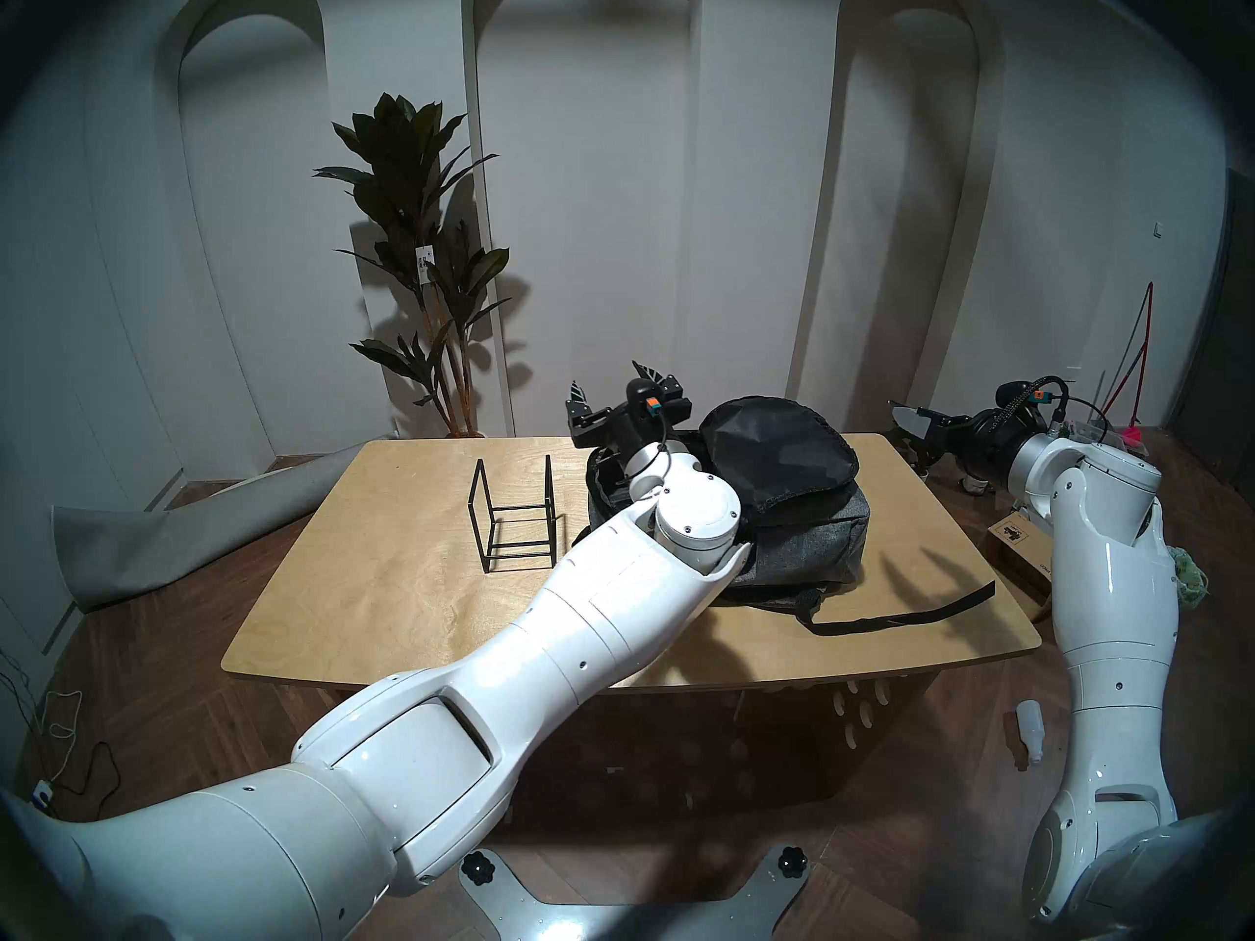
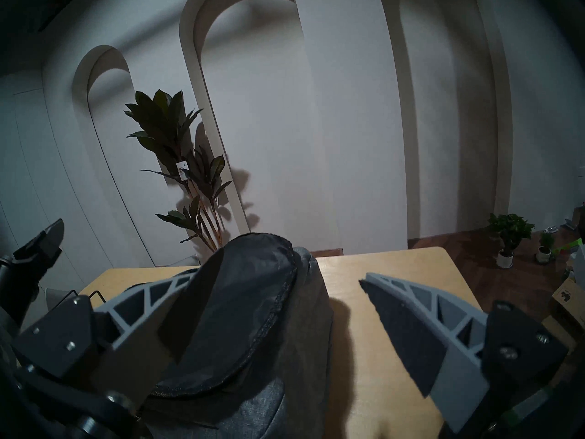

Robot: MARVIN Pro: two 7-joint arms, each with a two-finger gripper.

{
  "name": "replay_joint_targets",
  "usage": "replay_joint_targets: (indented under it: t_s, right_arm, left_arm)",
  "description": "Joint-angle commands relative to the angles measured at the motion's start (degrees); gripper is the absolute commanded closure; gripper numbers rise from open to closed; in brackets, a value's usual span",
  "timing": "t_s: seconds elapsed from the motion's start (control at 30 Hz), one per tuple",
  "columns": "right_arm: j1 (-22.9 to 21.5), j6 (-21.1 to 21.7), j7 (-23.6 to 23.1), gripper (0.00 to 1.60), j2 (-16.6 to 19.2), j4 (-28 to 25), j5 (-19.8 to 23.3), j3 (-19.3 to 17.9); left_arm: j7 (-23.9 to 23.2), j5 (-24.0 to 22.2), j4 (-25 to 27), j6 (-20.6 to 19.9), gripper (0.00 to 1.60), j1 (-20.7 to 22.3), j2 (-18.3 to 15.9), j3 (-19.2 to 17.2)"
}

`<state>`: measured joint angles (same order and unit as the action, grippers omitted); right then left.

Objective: Put the book into the bag and close the bag

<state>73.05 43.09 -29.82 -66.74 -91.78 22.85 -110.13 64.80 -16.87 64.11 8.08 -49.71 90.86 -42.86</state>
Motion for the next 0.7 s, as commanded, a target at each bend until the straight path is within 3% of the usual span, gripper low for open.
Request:
replay_joint_targets:
  t_s: [0.0,0.33,0.37,0.67]
  right_arm:
    - [0.17,2.27,2.08,0.0,-1.35,-1.5,-0.38,0.51]
    - [0.39,5.09,4.71,0.0,-3.07,-1.73,-0.27,1.85]
    - [0.37,5.33,4.94,0.0,-3.25,-1.73,-0.22,1.92]
    - [0.08,7.51,7.55,0.0,-4.97,-2.58,-0.18,2.68]
  left_arm:
    - [0.04,1.72,5.46,0.82,0.0,-1.71,-6.75,-1.98]
    - [-1.86,2.81,10.59,1.07,0.0,-5.65,-14.09,-4.2]
    - [-2.18,2.88,10.83,1.12,0.0,-6.06,-13.52,-4.86]
    - [-5.89,3.61,17.66,1.37,0.0,-9.72,-21.49,-5.07]
